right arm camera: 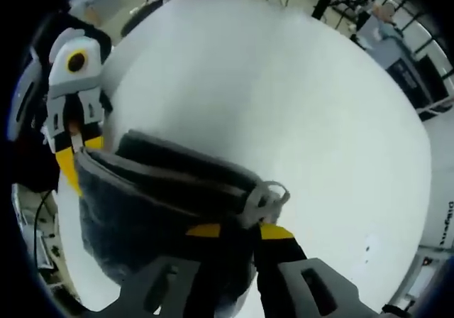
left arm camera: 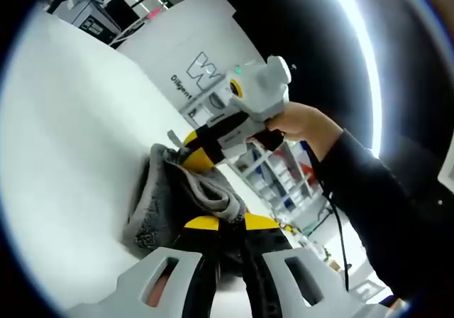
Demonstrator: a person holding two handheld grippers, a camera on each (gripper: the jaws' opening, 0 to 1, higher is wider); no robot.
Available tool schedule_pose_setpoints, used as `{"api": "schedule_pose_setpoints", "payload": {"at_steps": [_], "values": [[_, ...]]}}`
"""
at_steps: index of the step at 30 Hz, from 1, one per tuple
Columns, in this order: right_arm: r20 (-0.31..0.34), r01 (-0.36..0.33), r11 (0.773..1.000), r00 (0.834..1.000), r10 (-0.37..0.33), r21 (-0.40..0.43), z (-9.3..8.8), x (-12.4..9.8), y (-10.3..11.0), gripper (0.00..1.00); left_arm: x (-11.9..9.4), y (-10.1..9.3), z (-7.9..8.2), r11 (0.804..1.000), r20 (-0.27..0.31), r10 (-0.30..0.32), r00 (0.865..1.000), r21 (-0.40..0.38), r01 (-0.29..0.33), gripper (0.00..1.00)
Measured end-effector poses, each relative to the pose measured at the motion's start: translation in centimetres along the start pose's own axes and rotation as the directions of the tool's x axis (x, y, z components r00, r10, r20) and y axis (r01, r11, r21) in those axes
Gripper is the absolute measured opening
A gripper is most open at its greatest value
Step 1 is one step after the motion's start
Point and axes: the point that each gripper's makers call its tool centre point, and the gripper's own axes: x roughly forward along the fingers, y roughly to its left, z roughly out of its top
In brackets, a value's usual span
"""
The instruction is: Open the folded towel by lifting each exposed corner and separating the folded layers until the towel lies flat within the target outline without major curled edges
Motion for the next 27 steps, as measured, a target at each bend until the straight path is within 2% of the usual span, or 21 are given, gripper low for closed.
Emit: {"api": "schedule_pose_setpoints", "payload": {"at_steps": [5, 19, 23, 27], "values": [[0.020, 0.010, 1.000, 1.000, -0.010, 0.004, 0.2, -0.4, 0.6, 0.05, 0.0, -0.3, 0.0, 1.000, 0.002, -0.002, 1.000, -0.002, 0.002, 0.07], [0.074, 0.023, 0.999, 0.997, -0.025, 0.032, 0.5, -1.9, 1.1, 0.01, 0.1, -1.2, 0.3, 0.999, 0.023, -0.021, 1.000, 0.038, 0.020, 0.04], [0.093, 0.030, 0.999, 0.995, -0.033, 0.030, 0.7, -2.4, 0.8, 0.00, 0.1, -1.6, 0.6, 0.993, 0.034, -0.022, 0.999, 0.113, 0.018, 0.04], [0.113, 0.042, 0.999, 0.993, -0.045, 0.029, 0.9, -3.2, 0.7, 0.00, 0.0, -2.1, 0.8, 0.989, 0.041, -0.027, 0.999, 0.149, 0.020, 0.04]]}}
